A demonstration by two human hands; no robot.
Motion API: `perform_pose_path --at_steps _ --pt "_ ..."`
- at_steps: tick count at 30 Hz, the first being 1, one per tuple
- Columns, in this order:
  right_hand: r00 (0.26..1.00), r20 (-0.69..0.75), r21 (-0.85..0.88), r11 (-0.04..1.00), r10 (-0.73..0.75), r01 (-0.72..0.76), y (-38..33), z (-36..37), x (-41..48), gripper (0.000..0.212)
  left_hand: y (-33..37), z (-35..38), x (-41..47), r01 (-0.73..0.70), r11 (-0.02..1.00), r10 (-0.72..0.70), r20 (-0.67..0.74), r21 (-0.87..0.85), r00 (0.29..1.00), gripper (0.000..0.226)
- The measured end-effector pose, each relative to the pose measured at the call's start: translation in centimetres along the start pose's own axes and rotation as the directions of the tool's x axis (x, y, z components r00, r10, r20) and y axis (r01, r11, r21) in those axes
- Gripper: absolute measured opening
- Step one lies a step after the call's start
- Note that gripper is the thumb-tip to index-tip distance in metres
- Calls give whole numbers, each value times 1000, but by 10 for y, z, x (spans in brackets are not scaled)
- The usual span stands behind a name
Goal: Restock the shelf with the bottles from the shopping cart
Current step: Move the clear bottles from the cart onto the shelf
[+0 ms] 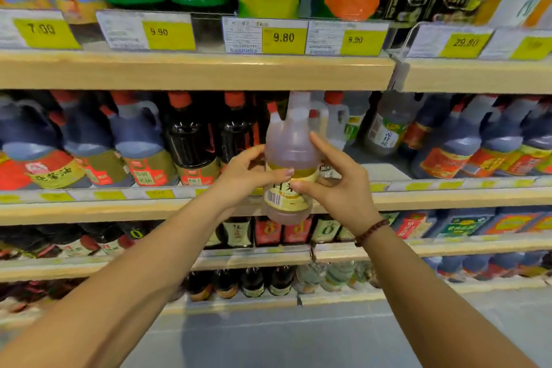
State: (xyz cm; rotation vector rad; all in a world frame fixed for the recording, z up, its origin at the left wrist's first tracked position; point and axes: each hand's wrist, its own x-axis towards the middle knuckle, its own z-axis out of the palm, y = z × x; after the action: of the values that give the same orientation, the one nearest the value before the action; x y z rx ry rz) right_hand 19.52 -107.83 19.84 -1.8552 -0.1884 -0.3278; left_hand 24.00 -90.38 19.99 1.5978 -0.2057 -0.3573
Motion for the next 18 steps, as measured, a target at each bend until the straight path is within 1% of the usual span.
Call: perform_pose_path --at_steps 3,6,10,13,18 --pt "997 28 -44 997 -67 69 7 -5 16 76 -1 5 8 -36 999 38 -87 32 995 57" --pt "986 80 -103 983 -147 154 17 -11 31 77 -4 9 14 -75 997 75 -151 1 986 54" --pt "973 108 -204 954 -202 220 25 -16 53 77 -1 14 22 -160 987 161 -247 24 956 38" --pt "961 125 -253 929 -246 271 29 -15 59 78 -5 16 25 -205 977 214 -297 62 931 38" --pt "944 173 -323 889 -280 323 35 -5 57 79 -17 16 24 -292 947 320 -333 133 887 42"
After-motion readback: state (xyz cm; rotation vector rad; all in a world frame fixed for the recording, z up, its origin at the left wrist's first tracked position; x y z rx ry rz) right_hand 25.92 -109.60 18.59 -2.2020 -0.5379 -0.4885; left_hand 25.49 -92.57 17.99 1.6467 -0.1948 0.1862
